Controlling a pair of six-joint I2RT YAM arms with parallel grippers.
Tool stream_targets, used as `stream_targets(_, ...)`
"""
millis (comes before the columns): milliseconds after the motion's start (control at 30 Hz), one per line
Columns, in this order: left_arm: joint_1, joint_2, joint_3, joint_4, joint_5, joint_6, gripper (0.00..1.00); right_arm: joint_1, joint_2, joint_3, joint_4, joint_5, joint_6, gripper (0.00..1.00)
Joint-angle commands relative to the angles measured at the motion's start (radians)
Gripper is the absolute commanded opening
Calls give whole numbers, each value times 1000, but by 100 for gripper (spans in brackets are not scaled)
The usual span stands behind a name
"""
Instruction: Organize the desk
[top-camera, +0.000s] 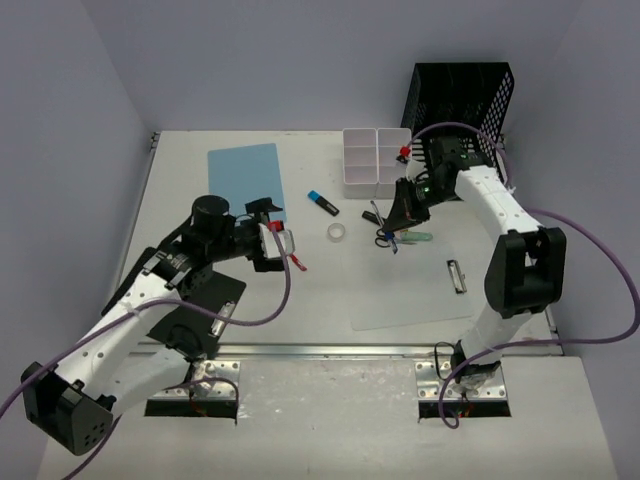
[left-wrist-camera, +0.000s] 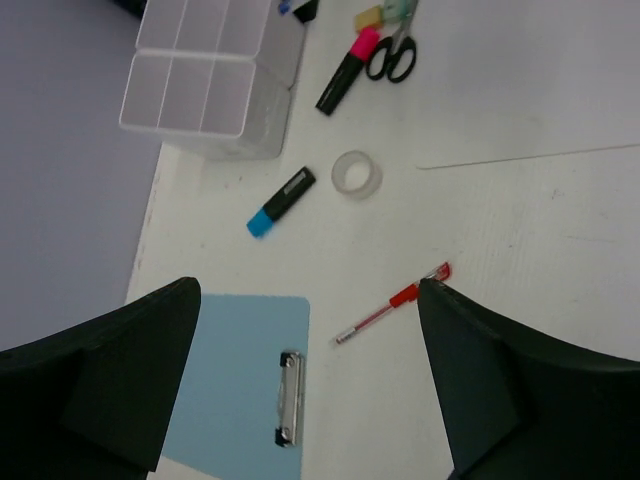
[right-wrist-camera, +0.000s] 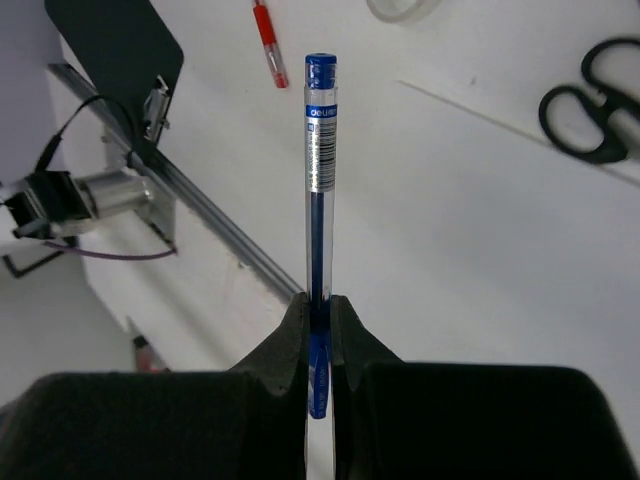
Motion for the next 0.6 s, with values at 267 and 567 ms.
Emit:
stream_targets(267, -389, 189, 154, -113, 164, 571, 84, 57, -139, -217, 82, 34, 659, 1)
stream_targets(567, -556, 369, 197, -12, 133, 631, 70, 67, -279, -493, 301, -181, 892, 1)
